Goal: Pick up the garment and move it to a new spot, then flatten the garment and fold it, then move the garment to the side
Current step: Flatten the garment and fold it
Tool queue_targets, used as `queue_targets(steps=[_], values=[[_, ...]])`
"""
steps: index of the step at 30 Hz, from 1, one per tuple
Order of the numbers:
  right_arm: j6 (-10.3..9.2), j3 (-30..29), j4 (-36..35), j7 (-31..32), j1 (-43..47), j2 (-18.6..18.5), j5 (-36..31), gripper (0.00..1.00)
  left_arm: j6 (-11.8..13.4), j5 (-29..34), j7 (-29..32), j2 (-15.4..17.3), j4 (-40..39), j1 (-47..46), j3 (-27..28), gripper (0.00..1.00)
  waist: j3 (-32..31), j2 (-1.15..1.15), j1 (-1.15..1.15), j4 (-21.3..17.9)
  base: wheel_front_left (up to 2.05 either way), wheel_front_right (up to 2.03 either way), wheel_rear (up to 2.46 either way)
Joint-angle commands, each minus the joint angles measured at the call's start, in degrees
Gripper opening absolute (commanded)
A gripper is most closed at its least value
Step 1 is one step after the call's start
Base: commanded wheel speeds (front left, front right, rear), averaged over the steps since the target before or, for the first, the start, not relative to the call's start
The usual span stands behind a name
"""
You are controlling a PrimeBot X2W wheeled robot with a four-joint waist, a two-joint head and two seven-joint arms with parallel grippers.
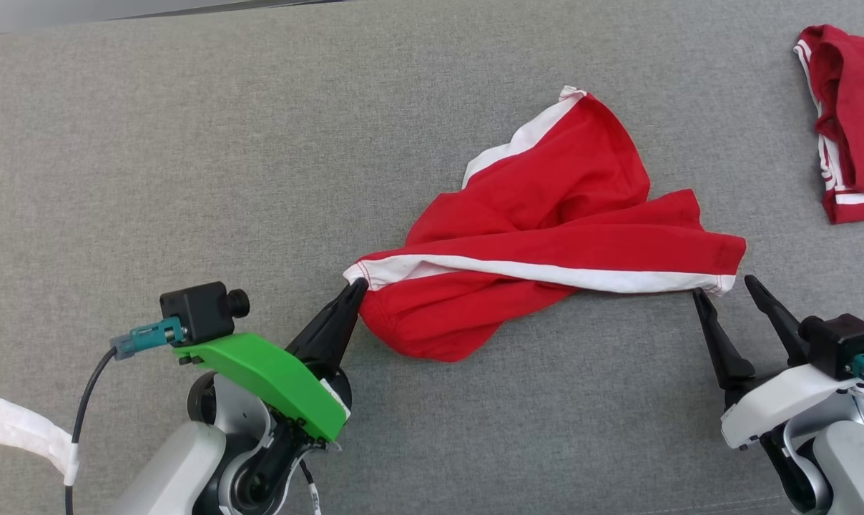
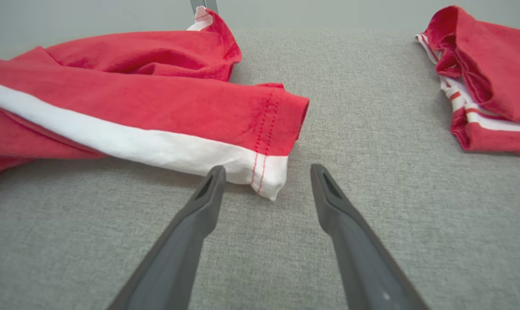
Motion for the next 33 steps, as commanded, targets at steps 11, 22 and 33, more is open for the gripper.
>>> queue_targets(steps=[11, 22, 33], values=[[-0.10, 1.96, -1.96, -0.17, -3.88, -0.97, 5.75, 0.00, -0.51, 1.73, -0.70, 1.20, 0.00, -1.66, 0.46, 0.00, 0.25, 0.00, 0.00, 0.41, 0.00, 0.00, 0.00], [-0.11, -1.29, -11.34, -0.17, -20.01, -6.53, 16.03, 0.00, -2.30, 8.07, 0.98, 3.10, 2.74, -21.07, 3.24, 0.00, 2.50, 0.00, 0.00, -2.51, 0.00, 0.00, 0.00], [-0.11, 1.37, 1.73, 1.22, -55.95, -12.22, 17.17, 0.00, -10.56, 21.74, -3.77, -4.02, 23.07, -59.93, 1.34, 0.00, 10.99, 0.00, 0.00, -4.81, 0.00, 0.00, 0.00]])
